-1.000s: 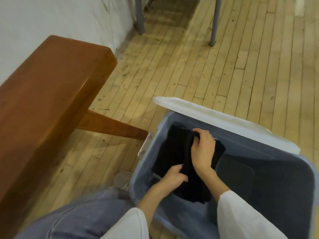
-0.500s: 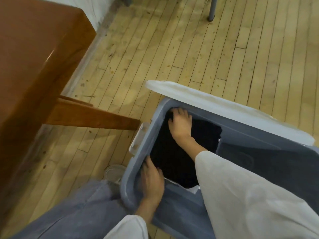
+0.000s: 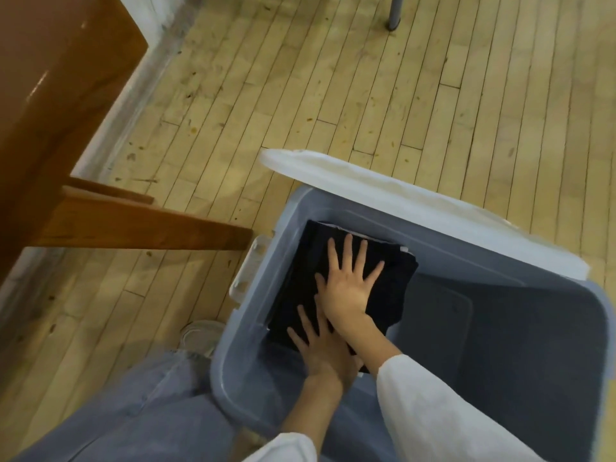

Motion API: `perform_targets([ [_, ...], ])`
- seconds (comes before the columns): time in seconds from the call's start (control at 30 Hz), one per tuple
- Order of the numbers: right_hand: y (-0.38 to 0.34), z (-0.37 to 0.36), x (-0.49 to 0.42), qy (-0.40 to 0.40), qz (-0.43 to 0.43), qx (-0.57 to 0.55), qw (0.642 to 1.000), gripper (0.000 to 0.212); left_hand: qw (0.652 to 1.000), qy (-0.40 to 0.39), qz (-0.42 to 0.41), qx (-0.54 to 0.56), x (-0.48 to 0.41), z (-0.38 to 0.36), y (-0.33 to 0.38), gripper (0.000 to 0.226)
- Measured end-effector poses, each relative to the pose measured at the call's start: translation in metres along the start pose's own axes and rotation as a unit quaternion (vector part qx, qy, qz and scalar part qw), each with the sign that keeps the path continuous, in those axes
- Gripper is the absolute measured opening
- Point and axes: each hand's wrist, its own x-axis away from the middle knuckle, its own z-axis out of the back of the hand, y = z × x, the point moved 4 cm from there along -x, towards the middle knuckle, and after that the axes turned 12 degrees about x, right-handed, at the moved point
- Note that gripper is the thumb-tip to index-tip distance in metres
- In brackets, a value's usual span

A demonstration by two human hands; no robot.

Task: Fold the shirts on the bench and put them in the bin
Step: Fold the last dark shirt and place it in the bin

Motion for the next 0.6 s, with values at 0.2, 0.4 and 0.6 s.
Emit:
perform_targets([
  [0.2,0.003,0.004,-0.008,-0.055,0.032,-0.002,0.998,0.071,0.977,-0.137,-0.031,0.162,-0.015,0.036,-0.021,0.083],
  [0.4,0.035,0.117,0.038,0.231,0.089,-0.237,0.939,0.022,0.931,0.045,-0.06,0.356,0.025,0.129,-0.034,0.052],
  [0.6,0.095,0.162,0.015,0.132,0.079,-0.071,0.986,0.068,0.899,0.161,-0.028,0.406,0.098,0.17,-0.058,0.028],
])
